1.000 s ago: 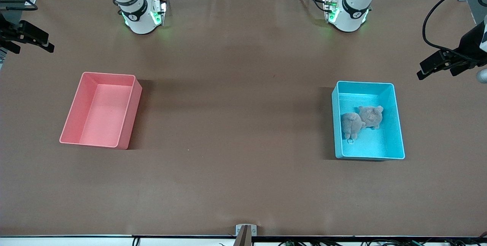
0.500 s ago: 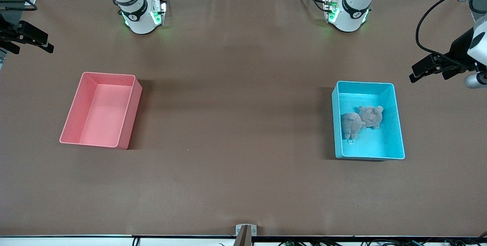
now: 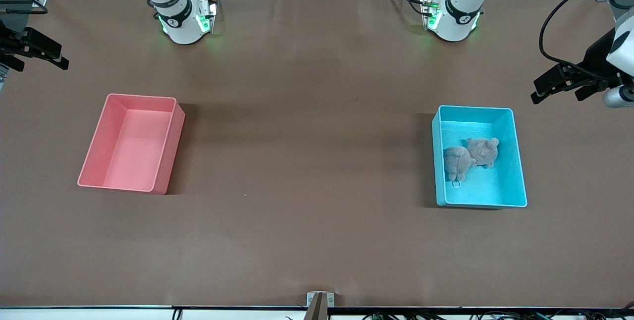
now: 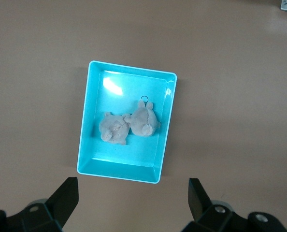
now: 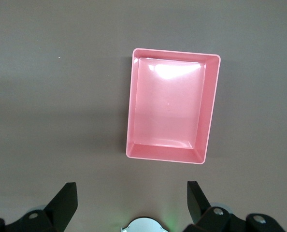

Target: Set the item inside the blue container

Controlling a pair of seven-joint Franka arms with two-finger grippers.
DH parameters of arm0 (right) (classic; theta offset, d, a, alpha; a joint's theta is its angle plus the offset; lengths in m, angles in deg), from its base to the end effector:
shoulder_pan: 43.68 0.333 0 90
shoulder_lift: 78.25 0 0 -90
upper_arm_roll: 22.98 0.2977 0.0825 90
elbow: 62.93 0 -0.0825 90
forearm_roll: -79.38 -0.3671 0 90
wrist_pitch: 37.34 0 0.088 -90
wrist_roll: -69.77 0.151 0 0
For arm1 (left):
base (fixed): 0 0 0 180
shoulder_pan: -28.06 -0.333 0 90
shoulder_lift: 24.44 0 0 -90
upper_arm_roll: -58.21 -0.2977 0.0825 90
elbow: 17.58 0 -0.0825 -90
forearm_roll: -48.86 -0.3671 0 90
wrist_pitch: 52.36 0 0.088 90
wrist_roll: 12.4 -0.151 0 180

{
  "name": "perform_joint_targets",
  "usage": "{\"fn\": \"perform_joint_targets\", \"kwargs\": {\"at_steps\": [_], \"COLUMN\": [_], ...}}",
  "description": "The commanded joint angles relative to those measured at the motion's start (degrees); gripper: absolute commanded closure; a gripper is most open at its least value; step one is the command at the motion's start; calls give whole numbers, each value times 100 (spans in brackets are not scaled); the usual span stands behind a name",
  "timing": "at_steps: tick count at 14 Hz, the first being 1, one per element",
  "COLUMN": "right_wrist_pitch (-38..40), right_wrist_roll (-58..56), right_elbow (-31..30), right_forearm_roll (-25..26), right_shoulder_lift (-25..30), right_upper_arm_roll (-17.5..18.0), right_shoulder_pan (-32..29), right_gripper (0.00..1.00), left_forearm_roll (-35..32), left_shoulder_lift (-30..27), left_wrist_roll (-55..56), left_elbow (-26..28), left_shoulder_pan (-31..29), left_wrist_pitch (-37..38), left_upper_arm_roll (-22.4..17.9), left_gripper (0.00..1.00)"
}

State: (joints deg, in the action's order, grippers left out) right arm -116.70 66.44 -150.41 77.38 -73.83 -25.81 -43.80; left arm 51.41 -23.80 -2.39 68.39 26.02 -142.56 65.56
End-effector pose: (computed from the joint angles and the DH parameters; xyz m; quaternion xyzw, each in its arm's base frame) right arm 0.4914 -0.0205 0.6061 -0.9993 -0.0061 0.0312 0.0209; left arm 0.5417 -0.0567 0.5888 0.9984 0.0404 0.0280 0.0269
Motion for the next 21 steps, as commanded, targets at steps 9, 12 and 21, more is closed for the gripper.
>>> {"fn": "perform_joint_targets", "kwargs": {"at_steps": [9, 12, 21], "right_wrist_pitch": [-10, -1, 26], "right_wrist_roll": [-230, -221, -213], "right_elbow": [-41, -41, -41], "right_forearm_roll": [209, 209, 200], "right_shoulder_lift": [85, 85, 85], "right_upper_arm_roll": [37, 37, 37], "right_shoulder_pan": [-5, -5, -32], "right_gripper": [0, 0, 0], "left_forearm_roll": [0, 0, -88], "left_shoulder_lift": [-151, -160, -195], "left_wrist_roll": [-131, -254, -492], "left_elbow": [-28, -28, -19], "left_shoulder_pan": [442, 442, 380], "left_wrist_pitch": [56, 47, 73], "left_upper_arm_roll": [-542, -542, -516], "left_gripper": [0, 0, 0]}}
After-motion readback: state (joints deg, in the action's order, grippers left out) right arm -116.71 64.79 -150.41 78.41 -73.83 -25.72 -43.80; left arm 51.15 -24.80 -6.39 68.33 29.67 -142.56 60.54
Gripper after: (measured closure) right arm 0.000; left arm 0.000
